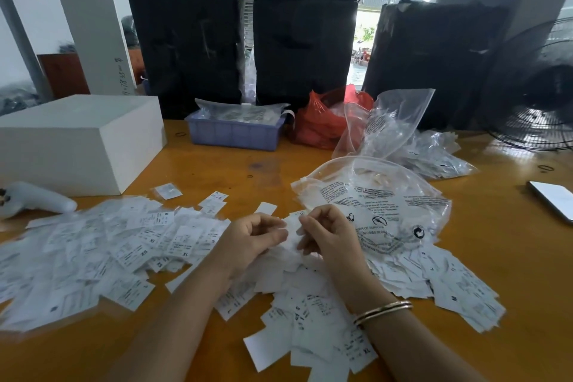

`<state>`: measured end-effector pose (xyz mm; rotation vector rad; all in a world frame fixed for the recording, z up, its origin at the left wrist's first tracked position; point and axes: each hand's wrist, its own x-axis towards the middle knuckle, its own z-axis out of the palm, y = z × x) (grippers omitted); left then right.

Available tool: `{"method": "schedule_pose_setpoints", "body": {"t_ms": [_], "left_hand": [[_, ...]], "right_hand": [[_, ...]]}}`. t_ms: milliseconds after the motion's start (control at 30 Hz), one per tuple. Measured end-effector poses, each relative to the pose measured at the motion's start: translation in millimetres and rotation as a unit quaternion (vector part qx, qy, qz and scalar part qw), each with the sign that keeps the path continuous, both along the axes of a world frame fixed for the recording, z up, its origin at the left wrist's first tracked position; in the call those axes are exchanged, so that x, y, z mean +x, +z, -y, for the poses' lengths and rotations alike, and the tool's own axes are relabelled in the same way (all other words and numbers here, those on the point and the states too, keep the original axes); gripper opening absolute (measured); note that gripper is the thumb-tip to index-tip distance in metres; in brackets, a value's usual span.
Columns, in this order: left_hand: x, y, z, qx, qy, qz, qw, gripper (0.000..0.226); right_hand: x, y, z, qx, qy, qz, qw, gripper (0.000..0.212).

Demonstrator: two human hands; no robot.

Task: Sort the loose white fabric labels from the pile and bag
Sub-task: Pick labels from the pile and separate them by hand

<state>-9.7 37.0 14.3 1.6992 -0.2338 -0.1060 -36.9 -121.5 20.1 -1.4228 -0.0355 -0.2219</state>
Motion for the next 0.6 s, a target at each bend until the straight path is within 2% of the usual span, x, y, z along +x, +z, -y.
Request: {"method": "schedule_pose_setpoints", "body": {"t_ms": [300, 433, 500, 567, 600], "left_hand": [[2.3, 1.9, -3.3, -0.025, -0.007, -0.031, 0.999, 0.011], [2.3, 1.4, -2.3, -0.015, 0.028, -0.001, 1.0, 0.01], [3.6, 1.7, -3.3, -0.027, 0.071, 0.014, 0.997, 0.01], [5.3, 2.3, -5.3, -0.068, 0.112, 0.012, 0.991, 0.009], [6.3, 2.7, -6.4, -0.086, 0.134, 0.01, 0.987, 0.009]], "right_hand": [[-1.3, -1.1, -3.0, 0.065, -0.001, 0.009, 0.998, 0.012], [0.7, -2.2, -1.3, 0.05, -0.002, 0.011, 0.999, 0.012], [2.5, -4.3, -0.2, -0.017, -0.03, 0.025, 0.999, 0.009], [3.6, -7.4, 3.5, -0.164, -0.09, 0.053, 0.981, 0.007], [4.0, -8.6, 6.6, -0.252, -0.116, 0.073, 0.958, 0.008]]}}
